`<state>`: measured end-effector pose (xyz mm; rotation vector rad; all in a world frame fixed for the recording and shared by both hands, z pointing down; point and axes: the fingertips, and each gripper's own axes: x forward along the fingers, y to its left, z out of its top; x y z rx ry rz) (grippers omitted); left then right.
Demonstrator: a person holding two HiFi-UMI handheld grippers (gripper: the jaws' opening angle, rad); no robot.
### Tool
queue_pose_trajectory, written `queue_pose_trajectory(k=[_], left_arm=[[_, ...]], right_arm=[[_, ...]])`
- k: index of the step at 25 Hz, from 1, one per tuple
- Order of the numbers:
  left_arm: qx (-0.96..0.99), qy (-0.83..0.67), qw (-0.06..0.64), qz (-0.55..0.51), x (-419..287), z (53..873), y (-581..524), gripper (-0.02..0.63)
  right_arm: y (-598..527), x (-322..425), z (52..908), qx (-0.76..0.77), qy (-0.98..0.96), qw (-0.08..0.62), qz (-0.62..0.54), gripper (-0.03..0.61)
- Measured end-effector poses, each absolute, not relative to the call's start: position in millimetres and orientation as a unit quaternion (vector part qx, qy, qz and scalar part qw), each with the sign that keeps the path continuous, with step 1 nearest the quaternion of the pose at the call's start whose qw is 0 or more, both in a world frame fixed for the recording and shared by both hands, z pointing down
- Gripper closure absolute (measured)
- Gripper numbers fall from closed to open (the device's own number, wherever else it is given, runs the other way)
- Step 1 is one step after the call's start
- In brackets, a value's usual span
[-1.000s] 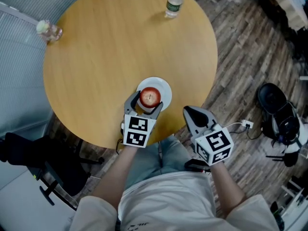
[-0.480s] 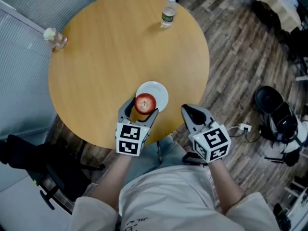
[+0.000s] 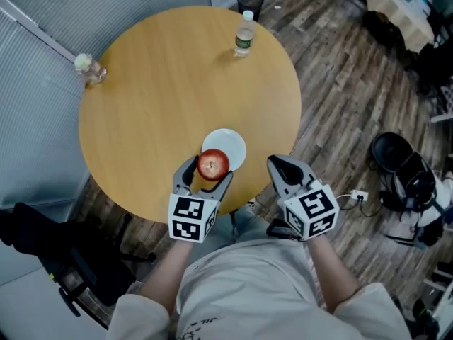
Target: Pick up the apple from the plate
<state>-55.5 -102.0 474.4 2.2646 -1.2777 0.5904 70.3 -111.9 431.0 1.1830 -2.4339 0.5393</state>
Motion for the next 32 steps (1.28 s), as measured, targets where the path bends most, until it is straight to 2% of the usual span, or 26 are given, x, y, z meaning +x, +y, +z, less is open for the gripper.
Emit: queue_pose_trajectory(k=[14, 32], left_arm=[[0.832, -0.469, 0.227, 0.189, -55, 429, -85, 0.236], [0.846, -0.454, 0.216, 0.176, -48, 420, -82, 0.236]], right_arm=[[-106, 62, 402, 0.419, -0.873, 0.163, 0.191, 0.546], [-101, 51, 390, 0.404, -0.879, 0.162, 0.197, 0.548]])
